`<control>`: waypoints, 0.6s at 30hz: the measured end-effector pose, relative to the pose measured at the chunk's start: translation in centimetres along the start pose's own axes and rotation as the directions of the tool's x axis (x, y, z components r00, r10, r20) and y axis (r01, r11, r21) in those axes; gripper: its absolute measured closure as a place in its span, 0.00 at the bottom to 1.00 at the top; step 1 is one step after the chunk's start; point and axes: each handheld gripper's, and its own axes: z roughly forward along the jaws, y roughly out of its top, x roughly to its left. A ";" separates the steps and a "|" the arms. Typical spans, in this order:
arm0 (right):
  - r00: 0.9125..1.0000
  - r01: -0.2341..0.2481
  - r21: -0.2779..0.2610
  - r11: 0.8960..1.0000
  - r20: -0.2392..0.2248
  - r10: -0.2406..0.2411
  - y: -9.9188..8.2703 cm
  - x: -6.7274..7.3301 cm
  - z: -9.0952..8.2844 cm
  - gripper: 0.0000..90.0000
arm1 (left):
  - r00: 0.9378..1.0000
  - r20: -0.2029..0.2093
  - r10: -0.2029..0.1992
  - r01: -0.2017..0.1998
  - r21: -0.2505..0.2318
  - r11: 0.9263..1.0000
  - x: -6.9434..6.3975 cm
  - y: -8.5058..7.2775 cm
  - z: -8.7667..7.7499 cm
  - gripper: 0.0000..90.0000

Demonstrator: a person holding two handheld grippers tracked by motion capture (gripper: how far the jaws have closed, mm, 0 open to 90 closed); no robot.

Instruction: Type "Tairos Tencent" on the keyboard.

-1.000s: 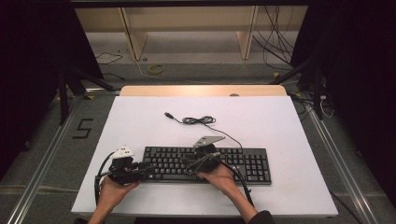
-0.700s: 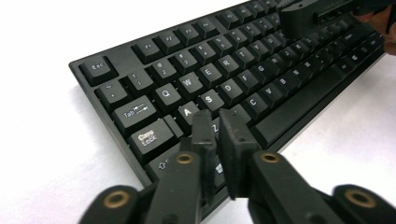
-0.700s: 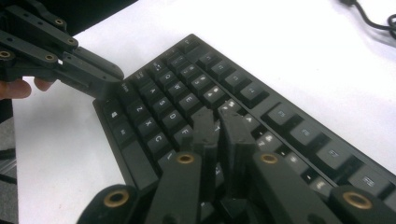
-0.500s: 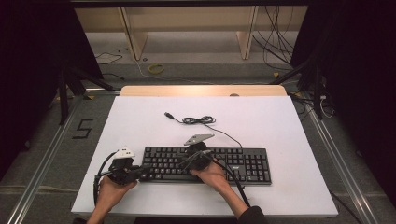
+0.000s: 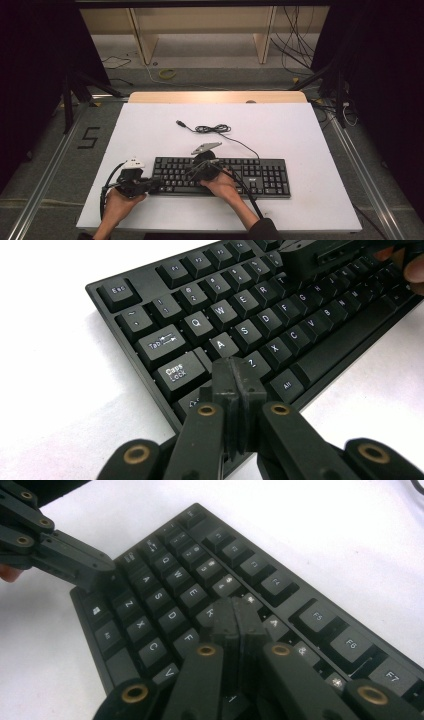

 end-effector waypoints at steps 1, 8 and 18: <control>1.000 0.002 0.001 1.000 0.003 -0.002 0.0 0.0 0.1 1.00 | 1.000 0.000 0.000 0.000 0.003 1.000 0.0 0.0 0.0 0.99; 1.000 0.000 0.006 1.000 0.002 0.000 -0.1 -0.1 0.2 1.00 | 1.000 0.001 -0.006 0.006 0.006 1.000 0.0 0.0 0.2 0.99; 1.000 -0.008 0.021 1.000 0.003 0.008 -0.2 0.0 0.6 1.00 | 1.000 0.008 -0.013 0.013 0.030 0.999 0.2 0.0 0.4 0.99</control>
